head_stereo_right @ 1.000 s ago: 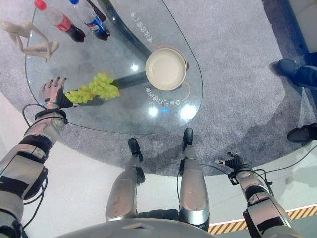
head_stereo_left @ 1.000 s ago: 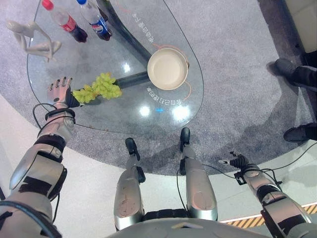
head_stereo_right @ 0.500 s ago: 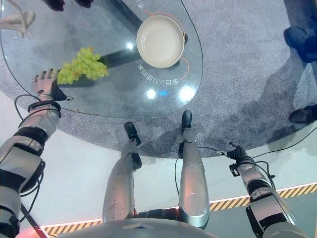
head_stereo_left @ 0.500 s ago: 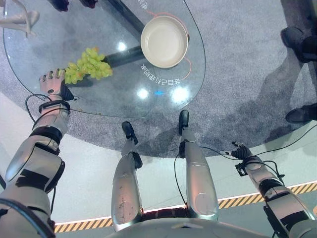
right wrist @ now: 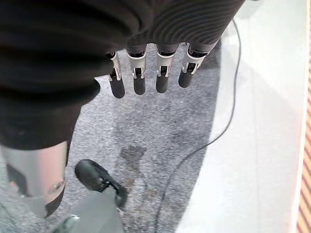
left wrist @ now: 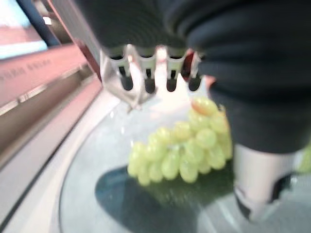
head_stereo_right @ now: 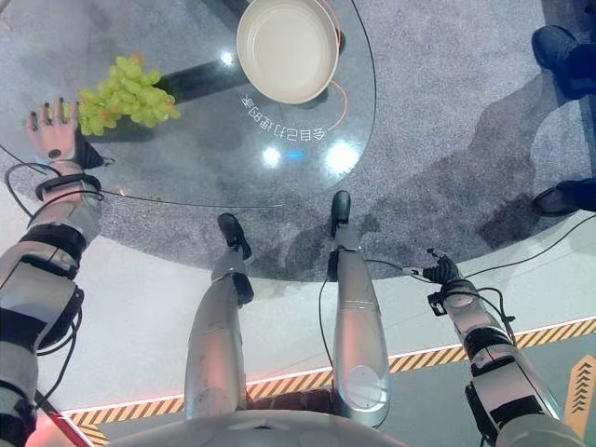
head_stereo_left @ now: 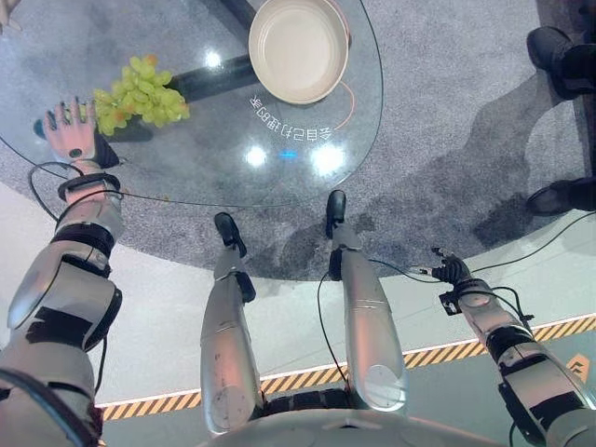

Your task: Pick up fruits into the plate

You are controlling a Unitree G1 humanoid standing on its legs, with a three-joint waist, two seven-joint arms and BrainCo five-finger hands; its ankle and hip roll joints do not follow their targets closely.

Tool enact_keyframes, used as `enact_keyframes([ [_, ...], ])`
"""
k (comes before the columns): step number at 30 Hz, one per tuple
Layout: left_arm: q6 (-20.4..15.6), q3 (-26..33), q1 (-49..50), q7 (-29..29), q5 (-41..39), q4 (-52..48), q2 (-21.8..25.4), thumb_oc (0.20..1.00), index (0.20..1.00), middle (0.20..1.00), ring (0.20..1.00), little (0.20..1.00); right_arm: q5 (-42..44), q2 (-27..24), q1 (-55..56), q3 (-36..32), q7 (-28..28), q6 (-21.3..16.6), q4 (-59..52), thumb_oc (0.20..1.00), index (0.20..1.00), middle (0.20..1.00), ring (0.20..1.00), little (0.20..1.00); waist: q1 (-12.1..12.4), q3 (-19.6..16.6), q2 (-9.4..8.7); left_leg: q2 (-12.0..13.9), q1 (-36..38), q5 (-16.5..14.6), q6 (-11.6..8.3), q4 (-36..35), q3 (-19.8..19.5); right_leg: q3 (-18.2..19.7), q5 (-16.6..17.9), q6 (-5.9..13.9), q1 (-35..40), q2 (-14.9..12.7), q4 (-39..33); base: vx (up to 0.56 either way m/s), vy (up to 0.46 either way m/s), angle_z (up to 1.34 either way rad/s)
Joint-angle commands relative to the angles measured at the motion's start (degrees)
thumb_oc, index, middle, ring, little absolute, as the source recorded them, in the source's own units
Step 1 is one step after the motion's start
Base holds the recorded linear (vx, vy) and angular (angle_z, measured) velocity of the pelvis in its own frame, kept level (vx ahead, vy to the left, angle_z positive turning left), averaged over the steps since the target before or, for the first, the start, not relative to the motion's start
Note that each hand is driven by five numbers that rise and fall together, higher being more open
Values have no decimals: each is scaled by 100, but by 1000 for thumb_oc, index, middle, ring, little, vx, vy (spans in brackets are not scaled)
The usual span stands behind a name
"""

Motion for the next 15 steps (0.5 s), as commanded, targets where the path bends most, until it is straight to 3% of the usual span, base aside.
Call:
enact_keyframes([
  [1,344,339,-82,335,149,335,514,1000,1000,1000,1000,1000,141,10,506,194,-49,-111,52,1000,1000,1000,1000,1000,-1,-172,-233,-395,-541,-841,81,974,-71,-24,-423,-129,-6,442,209,0,0,0],
  [11,386,321,-471,467,-87,559,573,1000,1000,1000,1000,1000,235,16,692,222,-21,-287,98,1000,1000,1000,1000,1000,-78,-172,-267,-422,-751,-878,97,1077,-96,26,-378,-142,-203,466,218,0,0,0],
  [15,223,272,-560,417,4,594,562,1000,1000,1000,1000,1000,247,27,723,222,-31,-320,19,1000,1000,1000,1000,1000,-122,-172,-279,-415,-833,-907,96,1144,-76,38,-347,-134,-286,458,221,9,5,2],
])
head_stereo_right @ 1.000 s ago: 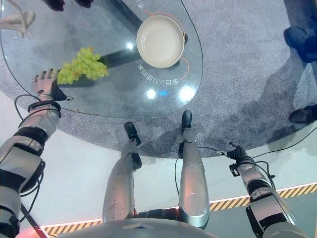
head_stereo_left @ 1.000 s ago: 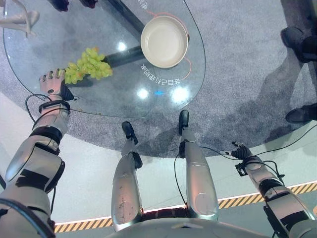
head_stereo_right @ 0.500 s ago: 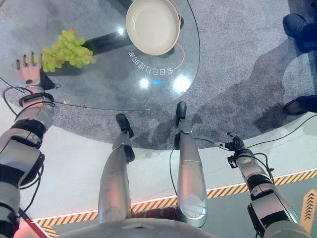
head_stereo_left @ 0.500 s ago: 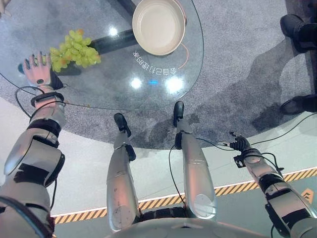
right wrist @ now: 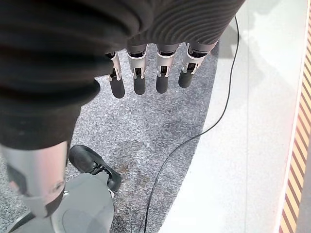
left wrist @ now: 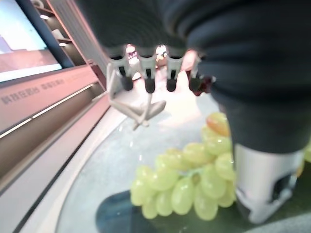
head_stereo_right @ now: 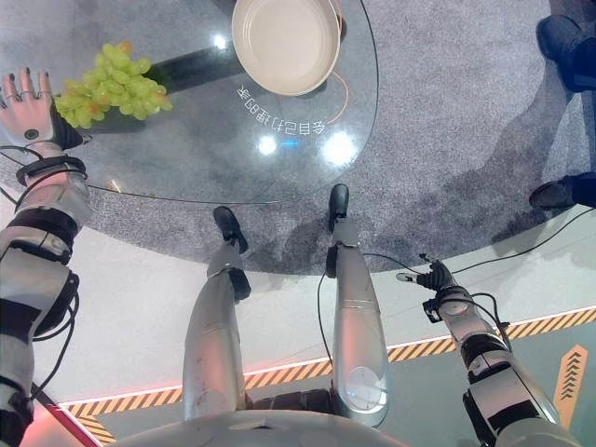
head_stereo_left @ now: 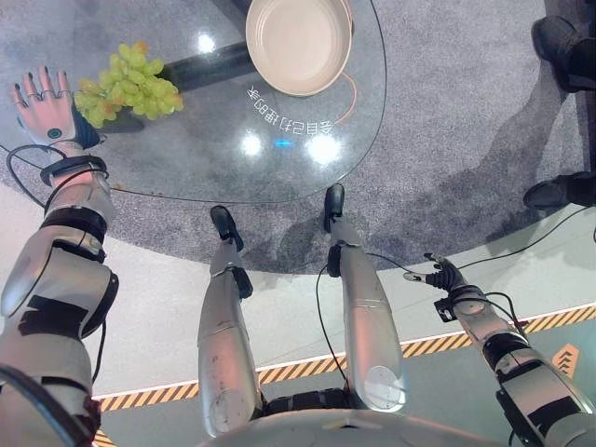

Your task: Pick up fruits into the plate

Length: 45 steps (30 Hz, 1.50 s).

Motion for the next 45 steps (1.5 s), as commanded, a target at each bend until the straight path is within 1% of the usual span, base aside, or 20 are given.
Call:
enact_keyframes([
  [1,-4,257,-94,157,29,338,505,1000,1000,1000,1000,1000,240,-82,601,94,-46,-64,-21,1000,1000,1000,1000,1000,-46,-163,-242,-420,-548,-845,85,1006,-9,75,-357,-112,-107,462,209,21,31,-1],
  [7,-283,180,-187,88,169,349,526,1000,1000,1000,1000,1000,327,-113,606,105,-94,-67,-134,1000,1000,1000,1000,1000,-105,-163,-270,-435,-718,-913,102,1152,-1,125,-274,-84,-248,432,191,28,43,-1],
  [11,-654,-39,-233,-472,240,288,563,1000,1000,1000,1000,1000,264,-175,688,93,-131,-76,-291,1000,1000,1000,1000,1000,-179,-163,-265,-457,-794,-925,120,1142,62,164,-177,-40,-338,408,101,22,66,-1],
  [13,-686,-111,-227,-591,168,286,567,1000,1000,1000,1000,1000,259,-205,696,90,-148,-61,-364,1000,1000,1000,1000,1000,-199,-163,-259,-454,-807,-926,122,1135,82,174,-160,-30,-361,402,89,51,69,0],
  [14,-762,-193,-212,-807,92,337,538,1000,1000,1000,1000,1000,253,-221,751,103,-181,-105,-394,1000,1000,1000,1000,1000,-200,-163,-233,-417,-704,-1149,77,1206,50,187,-337,25,-265,428,154,89,83,-3],
  [15,-749,-285,-242,-1012,126,372,537,1000,1000,1000,1000,1000,266,-248,759,97,-205,-118,-440,1000,1000,1000,1000,1000,-222,-163,-232,-410,-716,-1149,72,1210,71,194,-317,36,-280,419,140,94,89,-6],
  [18,-760,-387,-266,-1286,-222,424,549,1000,1000,1000,1000,1000,283,-290,785,67,-240,-120,-531,1000,1000,1000,1000,1000,-256,-163,-247,-402,-720,-1140,65,1189,101,205,-274,61,-278,412,81,19,42,-5],
  [19,-745,-403,-288,-1490,-312,429,565,1000,1000,1000,1000,1000,278,-313,814,46,-256,-111,-585,1000,1000,1000,1000,1000,-275,-163,-260,-396,-714,-1144,70,1180,123,202,-265,69,-278,412,65,25,44,-4],
  [20,-781,-450,-322,-1721,-677,494,585,1000,1000,1000,1000,1000,310,-343,840,35,-280,-117,-605,1000,1000,1000,1000,1000,-296,-163,-273,-393,-718,-1139,70,1169,137,207,-239,81,-285,411,39,28,42,-2],
  [21,-767,-450,-333,-1822,-760,500,592,1000,1000,1000,1000,1000,313,-349,854,18,-289,-112,-613,1000,1000,1000,1000,1000,-299,-163,-278,-394,-723,-1141,73,1170,138,207,-235,82,-288,413,36,31,38,-2],
  [22,-691,-455,-363,-2025,-887,538,606,1000,1000,1000,1000,1000,344,-371,877,3,-317,-98,-637,1000,1000,1000,1000,1000,-309,-163,-291,-394,-744,-1144,75,1184,136,212,-226,85,-302,415,37,0,0,0],
  [24,-546,-410,-374,-2187,-1254,596,629,1000,1000,1000,1000,1000,357,-383,932,-39,-312,-85,-658,1000,1000,1000,1000,1000,-320,-163,-312,-394,-748,-1148,82,1183,133,215,-209,93,-302,424,22,0,0,0],
  [27,-396,-273,-347,-2313,-1437,719,676,1000,1000,1000,1000,1000,343,-380,1022,-94,-304,-105,-655,1000,1000,1000,1000,1000,-323,-163,-350,-393,-733,-1147,92,1165,132,206,-193,100,-277,436,-11,12,-9,-2],
  [29,-221,-124,-308,-2430,-1716,851,707,1000,1000,1000,1000,1000,335,-357,1100,-125,-290,-112,-668,1000,1000,1000,1000,1000,-315,-163,-388,-396,-726,-1155,107,1151,114,193,-185,106,-255,449,-38,8,-17,-1],
  [30,-113,-56,-297,-2434,-1869,918,709,1000,1000,1000,1000,1000,330,-338,1127,-126,-296,-124,-664,1000,1000,1000,1000,1000,-310,-163,-406,-387,-720,-1157,107,1147,107,182,-187,110,-245,451,-36,16,-36,-2],
  [32,-56,58,-281,-2392,-2046,1020,710,1000,1000,1000,1000,1000,324,-321,1173,-140,-285,-170,-678,1000,1000,1000,1000,1000,-306,-163,-436,-381,-721,-1167,118,1157,87,165,-195,109,-242,463,-12,13,-40,-1],
  [36,44,134,-322,-2434,-2127,1155,688,1000,1000,1000,1000,1000,326,-298,1179,-111,-313,-253,-701,1000,1000,1000,1000,1000,-296,-163,-470,-363,-737,-1169,114,1160,64,132,-203,109,-246,466,5,5,-22,3],
  [39,279,151,-313,-2350,-1906,1203,652,1000,1000,1000,1000,1000,291,-284,1154,-84,-405,-243,-828,1000,1000,1000,1000,1000,-285,-163,-490,-363,-744,-1163,113,1137,45,125,-202,109,-250,479,-1,3,-21,2],
  [43,706,126,-304,-1968,-1564,1293,659,1000,1000,1000,1000,1000,470,-297,1108,-49,-515,-247,-931,1000,1000,1000,1000,1000,-256,-163,-548,-359,-802,-1175,118,1170,-19,126,-202,104,-277,504,30,10,-42,6],
  [45,802,115,-323,-1840,-1454,1314,672,1000,1000,1000,1000,1000,502,-298,1092,-36,-542,-263,-951,1000,1000,1000,1000,1000,-248,-163,-577,-355,-842,-1183,121,1197,-46,124,-192,105,-300,508,41,15,-42,3],
])
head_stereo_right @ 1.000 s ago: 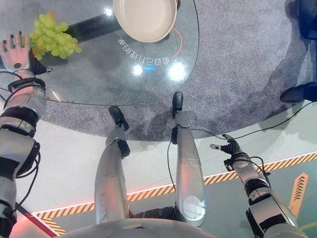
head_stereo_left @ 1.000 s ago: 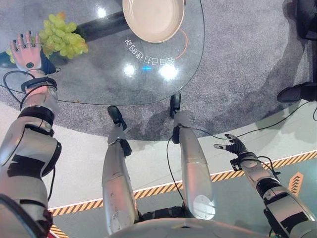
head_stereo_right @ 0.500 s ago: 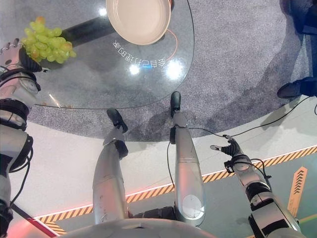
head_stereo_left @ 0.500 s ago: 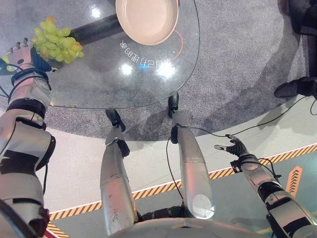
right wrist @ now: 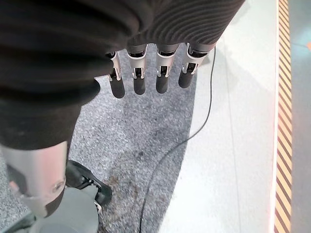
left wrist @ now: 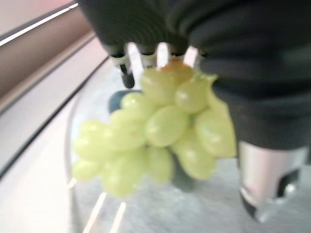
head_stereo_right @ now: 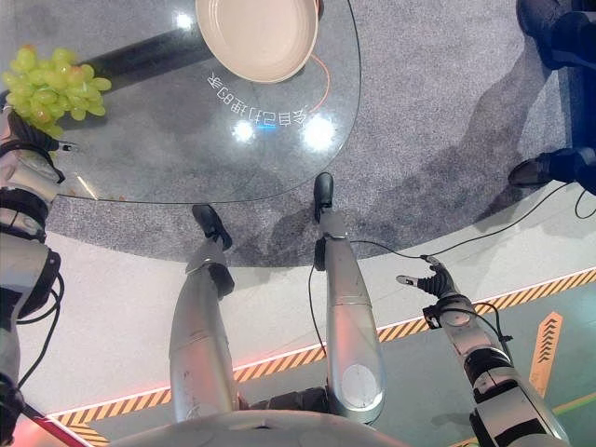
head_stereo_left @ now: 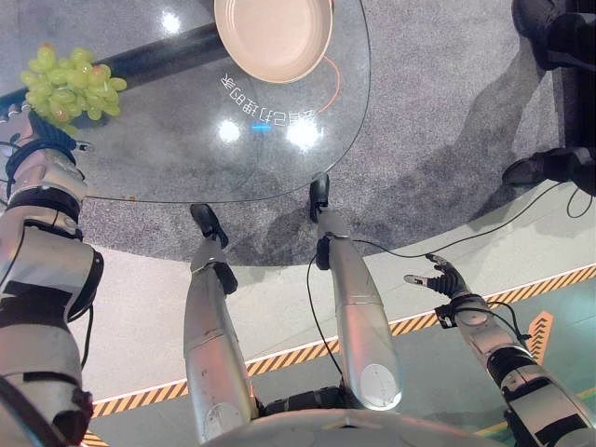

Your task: Pick up fruits into the plate

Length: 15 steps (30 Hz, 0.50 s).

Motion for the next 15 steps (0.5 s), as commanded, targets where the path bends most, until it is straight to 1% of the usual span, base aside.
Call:
enact_keyframes([
  [1,479,141,301,384,309,434,340,1000,1000,1000,1000,1000,255,-221,540,71,-200,-34,-253,1000,1000,1000,1000,1000,91,-88,-433,-478,-101,-807,116,443,106,186,-183,96,57,458,-42,0,0,0],
  [6,325,158,290,581,251,382,337,1000,1000,1000,1000,1000,242,-243,516,86,-296,-81,-327,1000,1000,1000,1000,1000,108,-88,-464,-484,-201,-809,121,466,49,191,-188,87,-35,479,7,0,0,0],
  [7,295,167,314,642,230,355,323,589,589,589,589,589,249,-245,522,94,-312,-73,-360,1000,1000,1000,1000,1000,112,-88,-470,-487,-211,-807,120,465,35,193,-186,89,-43,480,11,0,0,0],
  [8,300,181,333,711,244,319,311,457,457,457,457,457,249,-249,522,99,-333,-55,-411,1000,1000,1000,1000,1000,115,-88,-472,-494,-215,-806,120,456,26,195,-190,88,-50,487,15,0,0,0],
  [10,299,193,348,847,232,297,289,369,369,369,369,369,249,-247,511,111,-364,-65,-426,1000,1000,1000,1000,1000,118,-88,-472,-503,-226,-798,120,445,13,199,-190,85,-63,494,20,0,0,0],
  [11,272,200,348,963,230,289,296,200,200,200,200,200,269,-260,497,127,-369,-81,-439,1000,1000,1000,1000,1000,124,-88,-476,-507,-233,-791,119,435,3,200,-190,84,-70,497,19,0,0,0],
  [13,210,233,340,1182,140,267,321,200,200,200,200,200,273,-268,465,144,-371,-109,-458,1000,1000,1000,1000,1000,135,-88,-497,-512,-240,-778,112,400,-13,196,-186,80,-60,507,-18,0,0,0],
  [15,126,257,312,1236,131,265,354,200,200,200,200,200,281,-277,462,150,-371,-139,-454,1000,1000,1000,1000,1000,140,-88,-510,-511,-253,-768,106,394,-23,189,-188,77,-63,511,-20,0,0,0],
])
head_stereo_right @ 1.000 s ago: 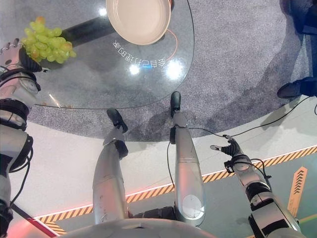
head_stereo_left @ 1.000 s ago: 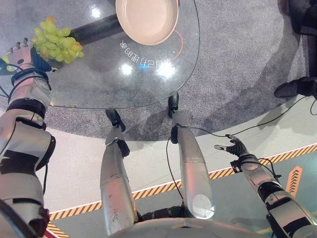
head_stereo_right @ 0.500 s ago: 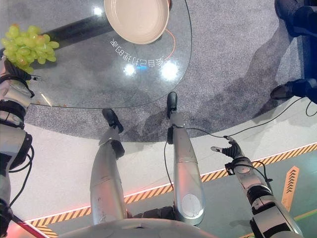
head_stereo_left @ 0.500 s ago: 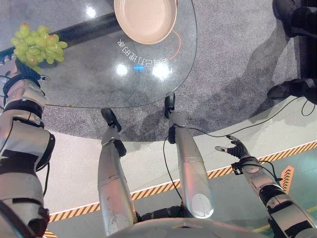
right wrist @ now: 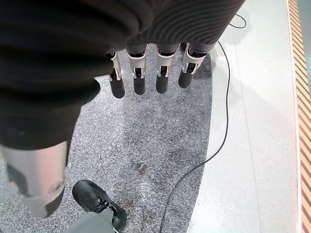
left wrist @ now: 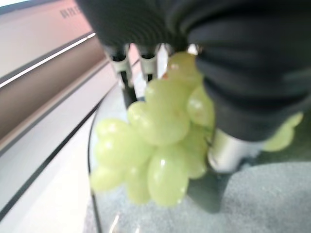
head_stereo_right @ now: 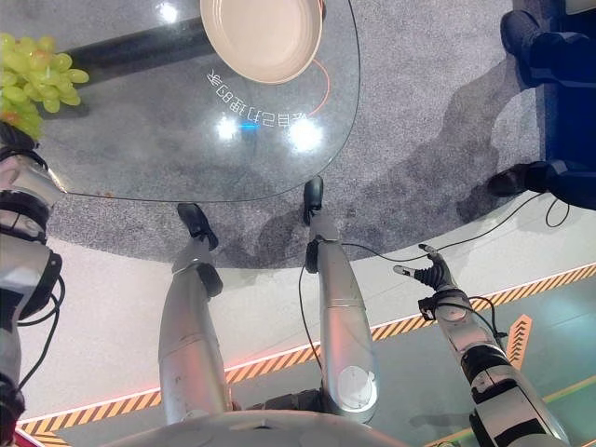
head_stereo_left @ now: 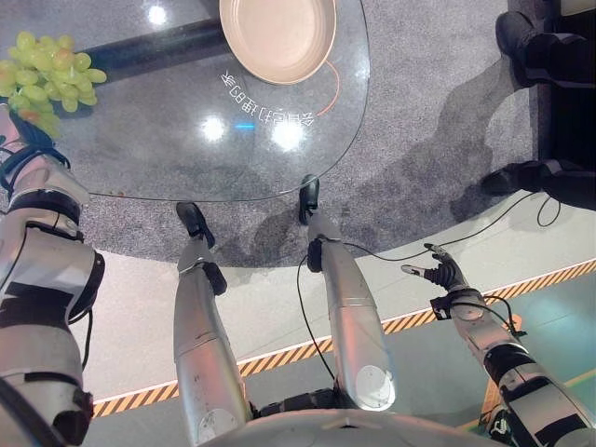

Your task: Pick up fruits into the plate

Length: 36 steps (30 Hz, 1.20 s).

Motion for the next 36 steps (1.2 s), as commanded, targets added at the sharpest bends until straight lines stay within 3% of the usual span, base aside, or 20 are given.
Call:
enact_keyframes([
  [1,-56,248,217,310,-32,253,377,200,200,200,200,200,136,-290,456,61,-116,-14,-188,1000,1000,1000,1000,1000,95,27,-243,-537,-49,-731,107,305,30,232,-190,79,62,492,-8,0,0,0],
  [5,-234,236,164,401,-47,153,373,200,200,200,200,200,138,-290,458,87,-50,16,-221,1000,1000,1000,1000,1000,99,27,-262,-553,-78,-704,100,276,15,225,-174,80,33,496,-9,-18,-4,-1],
  [6,-256,247,113,423,-72,133,378,200,200,200,200,200,137,-286,424,76,-42,0,-212,1000,1000,1000,1000,1000,76,27,-282,-574,-198,-498,145,218,81,212,0,36,-87,465,-71,-75,-17,-3],
  [8,-393,261,116,491,-134,95,360,200,200,200,200,200,133,-256,427,112,-41,-18,-185,1000,1000,1000,1000,1000,83,27,-285,-571,-194,-501,149,220,83,210,-7,35,-86,468,-59,-8,-5,-1],
  [9,-401,252,158,491,-135,96,350,200,200,200,200,200,133,-250,464,138,-39,-15,-177,1000,1000,1000,1000,1000,108,27,-265,-549,-70,-709,106,273,19,221,-184,79,35,500,6,-12,-9,4],
  [10,-496,282,116,561,-180,31,343,200,200,200,200,200,125,-232,434,133,-32,-14,-187,1000,1000,1000,1000,1000,89,27,-289,-571,-181,-505,149,208,87,200,-11,35,-80,473,-57,0,0,0],
  [13,-784,312,99,631,-234,-58,320,200,200,200,200,200,73,-193,471,164,-12,-52,-162,1000,1000,1000,1000,1000,97,27,-283,-575,-129,-497,148,179,97,190,-20,39,-38,478,-52,-29,-6,1],
  [23,-1656,744,433,1236,-940,-868,136,200,200,200,200,200,-166,-66,641,185,-146,-49,-419,1000,1000,1000,1000,1000,194,27,-119,-660,374,-410,124,-128,187,91,-95,83,365,396,-135,-3,0,2],
  [36,-2179,1220,929,1612,-933,-1745,-27,200,200,200,200,200,-562,2,846,53,-351,137,-630,1000,1000,1000,1000,1000,308,27,78,-704,1132,-315,65,-538,314,-71,-230,127,1073,180,-306,4,14,4],
])
